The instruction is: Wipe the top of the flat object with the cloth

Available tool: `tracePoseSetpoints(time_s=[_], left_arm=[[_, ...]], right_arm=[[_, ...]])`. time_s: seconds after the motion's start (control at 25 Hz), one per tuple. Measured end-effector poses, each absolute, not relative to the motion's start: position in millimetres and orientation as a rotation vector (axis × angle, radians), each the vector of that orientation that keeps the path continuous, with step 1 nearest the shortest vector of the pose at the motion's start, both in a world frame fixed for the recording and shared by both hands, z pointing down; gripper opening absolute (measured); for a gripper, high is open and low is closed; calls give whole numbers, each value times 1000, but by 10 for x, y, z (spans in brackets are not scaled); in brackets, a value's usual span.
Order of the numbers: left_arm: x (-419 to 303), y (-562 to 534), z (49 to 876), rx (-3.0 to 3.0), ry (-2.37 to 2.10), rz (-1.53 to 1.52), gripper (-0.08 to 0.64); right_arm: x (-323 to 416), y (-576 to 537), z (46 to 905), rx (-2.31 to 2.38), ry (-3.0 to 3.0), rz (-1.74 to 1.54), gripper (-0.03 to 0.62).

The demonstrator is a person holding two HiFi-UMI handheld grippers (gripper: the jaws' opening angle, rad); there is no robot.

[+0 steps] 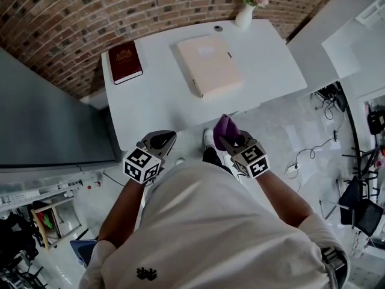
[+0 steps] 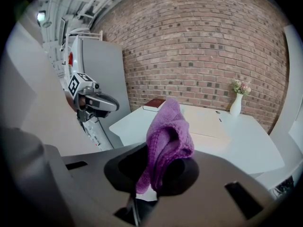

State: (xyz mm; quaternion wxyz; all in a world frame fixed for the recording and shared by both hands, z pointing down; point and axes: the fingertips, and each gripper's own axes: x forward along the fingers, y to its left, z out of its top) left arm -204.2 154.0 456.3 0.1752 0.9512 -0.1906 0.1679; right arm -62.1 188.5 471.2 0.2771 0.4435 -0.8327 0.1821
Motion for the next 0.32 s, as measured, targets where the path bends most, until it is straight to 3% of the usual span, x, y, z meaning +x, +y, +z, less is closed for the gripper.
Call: tracePoseSetpoints(time_s=[0.32], left_arm=[[-2139,1752,4668,2664,-531,499,25]], right_arm=[[-650,2048,4822,1169,-2211,504,75]])
